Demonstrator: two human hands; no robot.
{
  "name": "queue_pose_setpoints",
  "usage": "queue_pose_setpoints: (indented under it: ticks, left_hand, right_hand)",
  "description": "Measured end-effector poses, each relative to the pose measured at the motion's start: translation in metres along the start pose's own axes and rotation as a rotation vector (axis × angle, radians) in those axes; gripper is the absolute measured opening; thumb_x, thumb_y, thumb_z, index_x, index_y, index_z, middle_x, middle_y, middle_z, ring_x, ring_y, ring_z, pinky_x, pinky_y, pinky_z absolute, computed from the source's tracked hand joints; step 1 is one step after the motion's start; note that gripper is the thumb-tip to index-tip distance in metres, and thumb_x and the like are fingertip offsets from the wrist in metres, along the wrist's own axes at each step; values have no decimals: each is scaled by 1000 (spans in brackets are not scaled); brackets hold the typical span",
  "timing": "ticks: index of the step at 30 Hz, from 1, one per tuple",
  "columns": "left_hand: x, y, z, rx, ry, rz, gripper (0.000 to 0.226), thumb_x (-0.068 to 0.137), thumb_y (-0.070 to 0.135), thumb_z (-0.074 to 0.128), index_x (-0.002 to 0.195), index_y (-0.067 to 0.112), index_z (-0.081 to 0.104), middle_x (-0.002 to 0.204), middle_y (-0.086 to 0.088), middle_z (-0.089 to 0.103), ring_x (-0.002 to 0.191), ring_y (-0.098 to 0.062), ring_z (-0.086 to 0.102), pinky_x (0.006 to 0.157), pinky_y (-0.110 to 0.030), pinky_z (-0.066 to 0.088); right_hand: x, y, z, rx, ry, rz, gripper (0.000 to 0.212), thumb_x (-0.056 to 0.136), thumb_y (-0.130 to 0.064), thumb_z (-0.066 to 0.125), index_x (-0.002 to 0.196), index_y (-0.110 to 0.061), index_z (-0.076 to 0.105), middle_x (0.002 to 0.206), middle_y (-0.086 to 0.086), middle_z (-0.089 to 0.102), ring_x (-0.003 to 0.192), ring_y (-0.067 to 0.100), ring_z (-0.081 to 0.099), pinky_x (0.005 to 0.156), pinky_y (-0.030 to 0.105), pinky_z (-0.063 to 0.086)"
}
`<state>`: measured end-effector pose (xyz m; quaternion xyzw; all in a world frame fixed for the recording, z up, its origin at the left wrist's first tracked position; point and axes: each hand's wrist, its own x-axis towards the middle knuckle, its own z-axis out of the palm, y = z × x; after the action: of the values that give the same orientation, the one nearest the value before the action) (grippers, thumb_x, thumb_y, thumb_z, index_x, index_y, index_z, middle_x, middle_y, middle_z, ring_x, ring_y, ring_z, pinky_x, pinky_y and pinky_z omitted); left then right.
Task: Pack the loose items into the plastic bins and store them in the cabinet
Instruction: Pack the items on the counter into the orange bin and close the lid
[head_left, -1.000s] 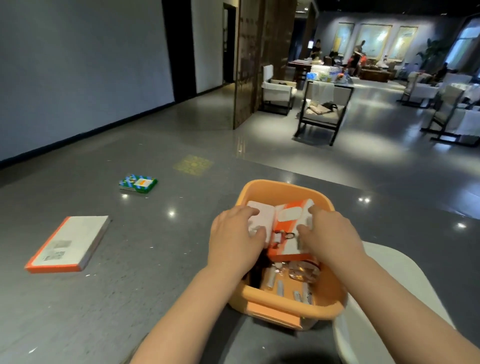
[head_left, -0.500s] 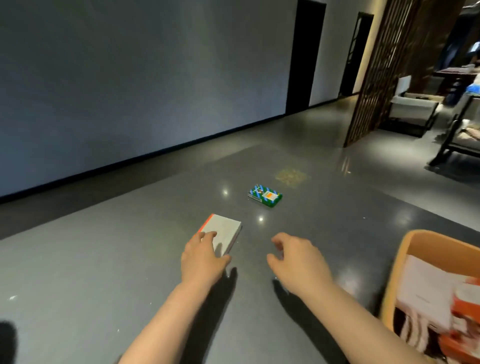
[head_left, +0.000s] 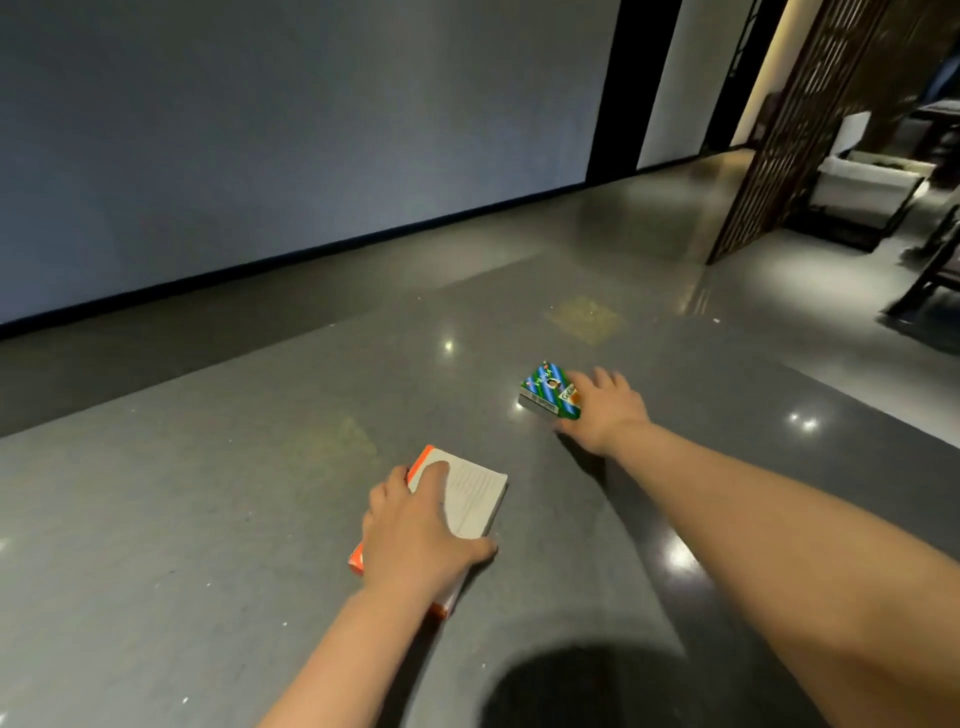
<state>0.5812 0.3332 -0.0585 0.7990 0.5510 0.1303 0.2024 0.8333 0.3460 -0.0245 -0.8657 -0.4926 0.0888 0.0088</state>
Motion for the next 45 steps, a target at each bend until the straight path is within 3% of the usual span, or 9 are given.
queue_pose_setpoints:
  ticks: [9, 14, 19, 22, 27, 32, 35, 40, 45]
  left_hand:
    - [-28, 21, -18, -81, 10, 70, 85, 52, 52, 77, 127, 37, 42, 133, -4, 41, 121, -31, 37, 96, -39, 32]
    - [-81, 94, -60, -216, 60, 293, 83, 49, 52, 80, 123, 39, 45, 132, -4, 42, 120, -31, 38, 96, -40, 32]
    - [-158, 179, -72, -367, -2, 544, 79, 44, 58, 71, 115, 51, 37, 135, 6, 39, 122, -21, 33, 90, -36, 29]
    - [-200, 224, -62, -450, -109, 685, 87, 47, 58, 74, 126, 48, 39, 134, 11, 37, 123, -14, 30, 92, -29, 27]
    - [-252, 270, -27, -480, -342, 815, 92, 48, 49, 80, 131, 40, 41, 135, 11, 38, 125, -13, 33, 105, -37, 34]
    - [-263, 292, -2, -182, -774, 998, 97, 57, 37, 81, 138, 47, 27, 136, 19, 33, 123, -4, 30, 106, -31, 32]
    - [-262, 293, 6, -87, -1058, 998, 87, 63, 38, 77, 135, 50, 30, 133, 22, 37, 120, -3, 37, 100, -27, 36]
    - [-253, 298, 5, 76, -1300, 1033, 71, 68, 46, 70, 132, 51, 40, 130, 25, 42, 118, -2, 41, 95, -21, 36]
    - [-243, 299, 5, -70, -1480, 903, 43, 84, 32, 64, 127, 28, 59, 126, 9, 61, 113, -9, 57, 89, -21, 46]
  right_hand:
    - [-53, 17, -28, 171, 22, 61, 80, 69, -44, 76, 132, -9, 41, 128, 16, 48, 120, 34, 44, 93, 34, 40]
    - [-192, 94, -104, 251, 242, -5, 84, 59, -35, 82, 133, -19, 45, 120, 8, 47, 109, 24, 50, 91, 35, 45]
    - [-350, 187, -133, 319, 394, 143, 83, 53, -34, 86, 128, -29, 50, 108, -7, 46, 91, 4, 49, 67, 11, 36]
    - [-416, 222, -115, 323, 415, 254, 85, 54, -35, 86, 130, -30, 48, 112, -6, 46, 90, 2, 46, 66, 6, 31]
    - [-477, 252, -77, 296, 422, 360, 86, 54, -39, 86, 131, -28, 49, 111, -5, 49, 91, 5, 45, 66, 10, 32]
    - [-501, 276, -80, 279, 524, 433, 77, 52, -37, 86, 123, -29, 56, 112, -5, 49, 101, 8, 45, 79, 21, 39]
    - [-504, 282, -79, 273, 506, 460, 75, 52, -35, 86, 121, -31, 56, 110, -7, 44, 102, 11, 44, 79, 25, 42]
    - [-497, 285, -74, 344, 522, 443, 71, 54, -36, 84, 119, -32, 56, 108, -6, 47, 100, 10, 46, 73, 24, 41]
    - [-487, 280, -68, 371, 535, 424, 73, 56, -40, 82, 123, -31, 55, 110, -6, 46, 102, 10, 46, 72, 22, 37]
